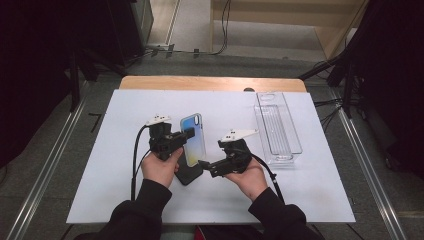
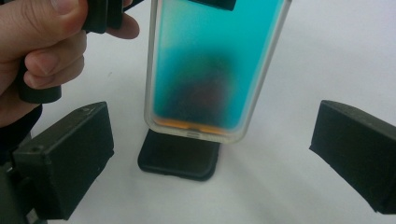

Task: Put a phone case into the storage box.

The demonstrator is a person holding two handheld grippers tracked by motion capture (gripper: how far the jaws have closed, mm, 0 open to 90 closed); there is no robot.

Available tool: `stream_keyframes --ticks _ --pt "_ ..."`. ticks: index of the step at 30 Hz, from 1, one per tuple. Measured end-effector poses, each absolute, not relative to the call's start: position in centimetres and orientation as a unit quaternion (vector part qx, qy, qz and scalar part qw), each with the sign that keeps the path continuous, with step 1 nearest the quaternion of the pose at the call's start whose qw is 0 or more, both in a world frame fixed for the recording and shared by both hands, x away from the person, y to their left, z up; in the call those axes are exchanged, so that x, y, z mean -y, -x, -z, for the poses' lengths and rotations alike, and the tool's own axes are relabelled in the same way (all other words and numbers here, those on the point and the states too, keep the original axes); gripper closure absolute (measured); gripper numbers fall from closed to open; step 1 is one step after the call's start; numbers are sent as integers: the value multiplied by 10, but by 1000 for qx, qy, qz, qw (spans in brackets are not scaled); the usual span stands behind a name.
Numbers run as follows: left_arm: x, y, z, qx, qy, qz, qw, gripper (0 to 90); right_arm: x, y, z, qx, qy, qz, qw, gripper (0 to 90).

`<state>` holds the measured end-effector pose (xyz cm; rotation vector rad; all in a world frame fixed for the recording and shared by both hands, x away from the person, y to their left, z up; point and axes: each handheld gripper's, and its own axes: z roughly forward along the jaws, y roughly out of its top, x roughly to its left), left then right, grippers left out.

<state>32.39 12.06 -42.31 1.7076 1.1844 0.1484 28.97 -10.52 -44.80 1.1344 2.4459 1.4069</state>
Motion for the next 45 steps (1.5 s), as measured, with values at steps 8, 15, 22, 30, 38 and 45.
stream_keyframes --ticks 8,15,22,30,38,45 --pt "-121 -315 429 -467 -701 -72 534 857 115 -289 453 -796 -377 -470 49 0" --pt "-115 -310 436 -472 -696 -60 538 858 114 -289 453 -786 -390 -478 40 0" --pt "-110 -308 438 -472 -698 -51 535 857 108 -292 453 -771 -415 -481 44 0" --pt "-104 -302 436 -468 -701 -42 536 856 100 -291 449 -774 -416 -474 61 0" --pt "-99 -295 431 -465 -702 -40 537 856 91 -290 451 -768 -425 -473 76 0" --pt "-95 -291 431 -458 -709 -41 535 855 90 -289 449 -762 -421 -487 72 64"
